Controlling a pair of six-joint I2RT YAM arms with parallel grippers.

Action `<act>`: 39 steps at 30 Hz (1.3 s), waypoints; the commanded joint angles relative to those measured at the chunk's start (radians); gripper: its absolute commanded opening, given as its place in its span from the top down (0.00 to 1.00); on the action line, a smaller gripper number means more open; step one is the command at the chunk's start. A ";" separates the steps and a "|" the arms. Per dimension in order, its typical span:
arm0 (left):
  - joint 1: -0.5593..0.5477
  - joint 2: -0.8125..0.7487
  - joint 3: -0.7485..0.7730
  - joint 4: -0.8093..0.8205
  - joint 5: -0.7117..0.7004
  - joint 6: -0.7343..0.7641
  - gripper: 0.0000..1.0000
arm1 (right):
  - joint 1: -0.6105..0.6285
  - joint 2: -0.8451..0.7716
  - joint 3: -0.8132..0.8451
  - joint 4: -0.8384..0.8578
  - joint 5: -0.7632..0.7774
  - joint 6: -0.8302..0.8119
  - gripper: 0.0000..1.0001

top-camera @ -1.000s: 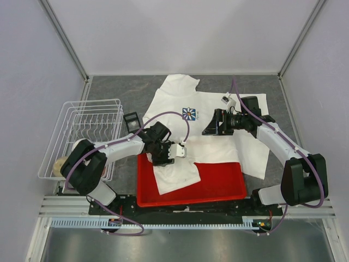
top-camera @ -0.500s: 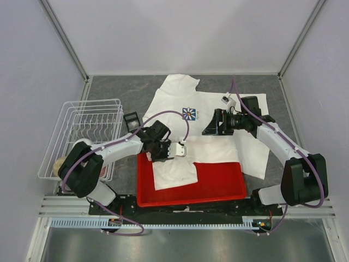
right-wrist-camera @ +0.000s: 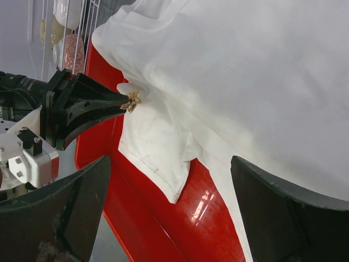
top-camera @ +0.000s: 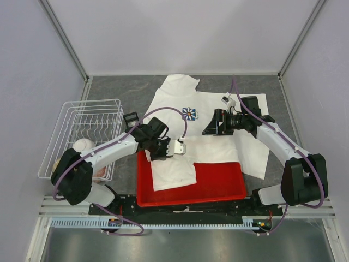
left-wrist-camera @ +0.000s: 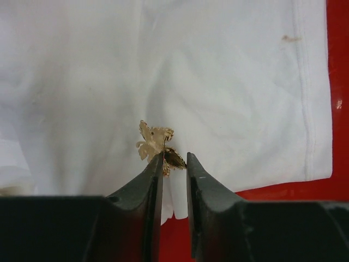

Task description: Pin the brooch onto the clothing

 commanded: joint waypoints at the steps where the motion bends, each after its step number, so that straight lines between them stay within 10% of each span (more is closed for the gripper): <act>1: -0.004 -0.050 0.042 -0.028 0.083 0.012 0.75 | -0.003 -0.010 0.001 0.025 -0.031 0.002 0.02; 28: -0.357 -0.463 -0.128 0.208 -0.080 0.472 0.80 | 0.276 0.066 0.003 0.230 -0.382 0.189 0.08; 39: -0.387 -0.507 -0.178 0.236 -0.106 0.539 0.81 | 0.325 0.093 -0.031 0.235 -0.337 0.207 0.41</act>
